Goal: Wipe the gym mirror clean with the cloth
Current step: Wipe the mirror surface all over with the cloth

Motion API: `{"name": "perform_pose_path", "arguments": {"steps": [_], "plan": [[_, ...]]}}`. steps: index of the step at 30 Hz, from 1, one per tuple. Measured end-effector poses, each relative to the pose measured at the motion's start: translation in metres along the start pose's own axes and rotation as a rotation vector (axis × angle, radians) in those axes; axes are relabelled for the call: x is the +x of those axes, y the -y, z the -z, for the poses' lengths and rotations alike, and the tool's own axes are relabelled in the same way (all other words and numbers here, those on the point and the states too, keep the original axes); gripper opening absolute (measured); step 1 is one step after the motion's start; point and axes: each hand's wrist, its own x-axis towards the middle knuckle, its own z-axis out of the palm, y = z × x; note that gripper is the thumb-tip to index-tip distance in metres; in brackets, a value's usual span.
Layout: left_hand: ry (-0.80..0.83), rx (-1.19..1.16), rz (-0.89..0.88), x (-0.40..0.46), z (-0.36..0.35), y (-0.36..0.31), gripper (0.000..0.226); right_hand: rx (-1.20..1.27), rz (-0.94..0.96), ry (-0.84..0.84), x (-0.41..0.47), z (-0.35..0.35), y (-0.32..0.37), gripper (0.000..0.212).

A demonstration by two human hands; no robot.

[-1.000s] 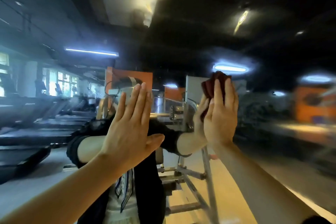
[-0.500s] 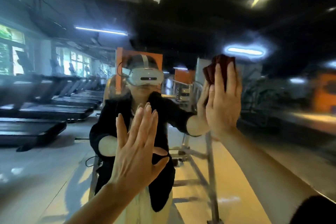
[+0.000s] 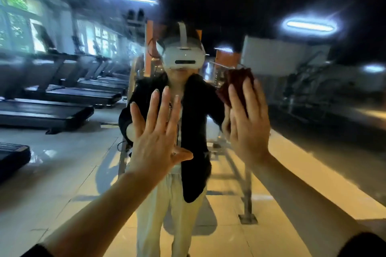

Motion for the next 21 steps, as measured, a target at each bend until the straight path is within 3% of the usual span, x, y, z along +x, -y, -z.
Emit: {"name": "perform_pose_path", "arguments": {"steps": [3,5,7,10,12,18,19,21], "plan": [[0.02,0.016,-0.004,-0.001,0.003,-0.001,0.136,0.004,0.406,0.247,-0.082,0.001,0.007,0.046],[0.024,0.019,-0.002,0.0,0.004,-0.002,0.131,-0.021,0.564,0.322,-0.098,0.01,0.001,0.042],[0.029,0.029,0.005,0.0,0.004,-0.002,0.133,-0.016,0.52,0.254,-0.079,0.012,-0.006,0.043],[0.032,0.021,0.015,-0.001,0.003,-0.003,0.134,0.003,0.097,0.039,-0.041,0.006,-0.006,0.051],[0.024,0.003,0.018,-0.002,0.003,-0.006,0.133,0.063,-0.024,0.011,-0.049,0.0,0.007,0.049],[0.028,-0.093,0.019,-0.043,0.001,-0.011,0.131,0.082,0.578,0.423,-0.147,0.019,0.009,0.041],[0.047,-0.088,0.017,-0.052,-0.001,-0.013,0.133,0.066,0.566,0.382,-0.139,0.021,0.003,0.041],[0.09,-0.103,0.027,-0.061,-0.006,-0.019,0.137,0.044,0.345,0.222,-0.111,0.021,-0.013,0.038]]}}
